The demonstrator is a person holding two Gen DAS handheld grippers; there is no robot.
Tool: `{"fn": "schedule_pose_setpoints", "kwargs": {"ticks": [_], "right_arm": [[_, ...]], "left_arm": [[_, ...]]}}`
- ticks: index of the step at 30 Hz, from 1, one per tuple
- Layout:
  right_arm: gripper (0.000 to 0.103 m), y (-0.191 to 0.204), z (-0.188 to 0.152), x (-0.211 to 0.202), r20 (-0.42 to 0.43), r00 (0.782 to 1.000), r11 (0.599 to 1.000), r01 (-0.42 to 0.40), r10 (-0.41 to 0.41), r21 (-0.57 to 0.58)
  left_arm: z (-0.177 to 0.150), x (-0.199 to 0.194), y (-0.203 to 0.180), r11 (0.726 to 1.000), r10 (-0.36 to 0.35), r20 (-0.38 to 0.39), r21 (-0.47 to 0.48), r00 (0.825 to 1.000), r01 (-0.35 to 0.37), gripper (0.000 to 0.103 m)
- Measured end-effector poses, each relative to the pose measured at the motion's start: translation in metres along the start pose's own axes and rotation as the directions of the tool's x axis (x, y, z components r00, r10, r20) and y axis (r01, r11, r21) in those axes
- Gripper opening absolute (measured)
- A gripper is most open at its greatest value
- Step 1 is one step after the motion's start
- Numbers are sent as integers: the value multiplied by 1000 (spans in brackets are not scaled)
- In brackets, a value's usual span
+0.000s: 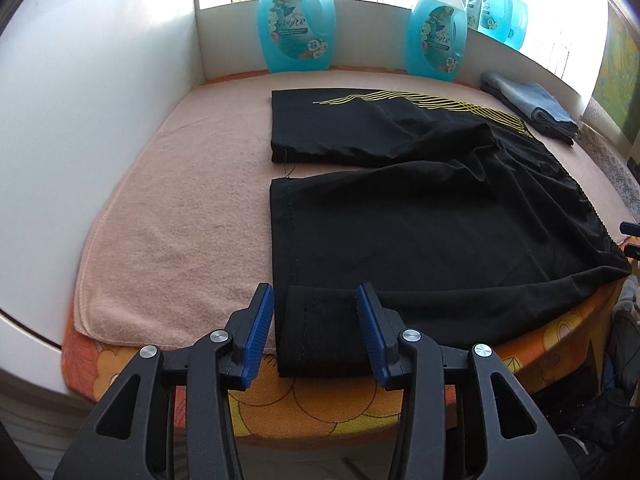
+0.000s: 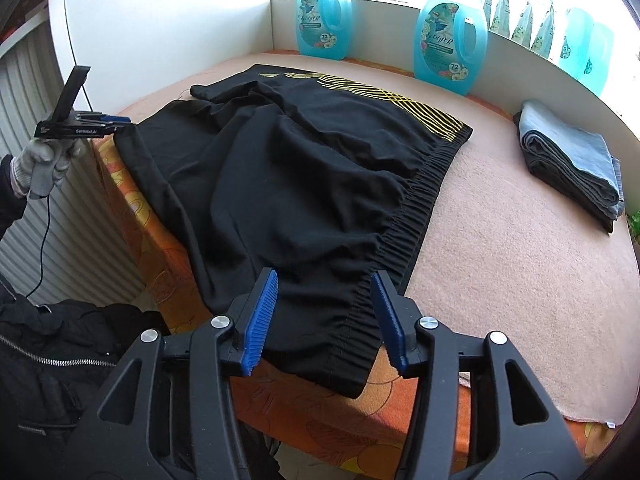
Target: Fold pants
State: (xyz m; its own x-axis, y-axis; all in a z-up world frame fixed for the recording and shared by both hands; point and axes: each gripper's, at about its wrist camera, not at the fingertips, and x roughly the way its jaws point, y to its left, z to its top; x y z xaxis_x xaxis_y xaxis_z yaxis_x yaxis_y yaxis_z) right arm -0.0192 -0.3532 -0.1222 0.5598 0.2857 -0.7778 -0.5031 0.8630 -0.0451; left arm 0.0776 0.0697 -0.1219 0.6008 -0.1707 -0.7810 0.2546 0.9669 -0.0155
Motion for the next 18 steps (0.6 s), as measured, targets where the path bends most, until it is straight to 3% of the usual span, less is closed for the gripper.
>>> {"fn": "schedule_pose_setpoints", "kwargs": {"ticks": [10,13,15,18], "right_arm": [[53,32,-5,4,-17,999,987,-34,32,-154],[63,35,-6,-4,-2,999,985,-36,37,-166],[64,38,-7,-4,-12,1000,982,-29,27,-187],[64,43,-10,0,-28,1000,976,-17,12,-216]], "left_arm": [[-4,6,-4,999,5,-21,35,1000,-4,42],[-6,5,-6,999,-10,-13,42,1000,11,28],[-6,5,-11,998,-8,-10,61,1000,8,14],[-6,4,-15,997,-9,-5,80,1000,9,7]]}}
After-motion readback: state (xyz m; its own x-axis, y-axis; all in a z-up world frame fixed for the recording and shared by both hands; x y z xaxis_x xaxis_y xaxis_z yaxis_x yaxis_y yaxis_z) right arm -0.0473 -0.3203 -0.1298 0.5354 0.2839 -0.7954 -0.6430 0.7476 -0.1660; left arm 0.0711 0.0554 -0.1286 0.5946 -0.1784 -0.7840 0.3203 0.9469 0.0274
